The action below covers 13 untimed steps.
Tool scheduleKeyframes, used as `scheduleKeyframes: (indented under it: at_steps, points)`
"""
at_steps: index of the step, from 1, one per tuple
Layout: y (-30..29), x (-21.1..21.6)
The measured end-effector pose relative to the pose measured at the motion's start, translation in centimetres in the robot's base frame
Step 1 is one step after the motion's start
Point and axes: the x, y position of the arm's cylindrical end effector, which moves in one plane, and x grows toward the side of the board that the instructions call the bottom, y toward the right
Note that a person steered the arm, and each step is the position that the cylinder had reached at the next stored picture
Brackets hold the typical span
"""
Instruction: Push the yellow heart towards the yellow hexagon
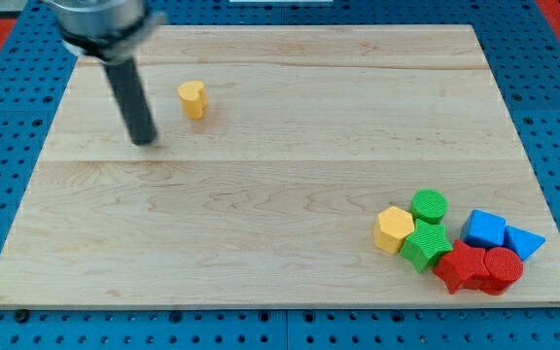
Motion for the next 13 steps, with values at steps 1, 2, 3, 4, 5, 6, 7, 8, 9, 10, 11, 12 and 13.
scheduleKeyframes:
  at_steps: [1,2,3,4,5,6,7,8,9,10,11,12,13]
  points:
    - [-1.0,-5.0]
    - [1.6,-6.1]
    - [4.1,-5.1]
    - [9.9,-5.1]
    - [14.2,-4.3]
    - [18.2,-2.4]
    - [21.4,-0.2]
    - [22.0,0.6]
    - [20.6,-1.3]
    - [20.6,0.9]
    - [20.7,4.7]
    - [22.0,7.0]
    - [20.1,7.4]
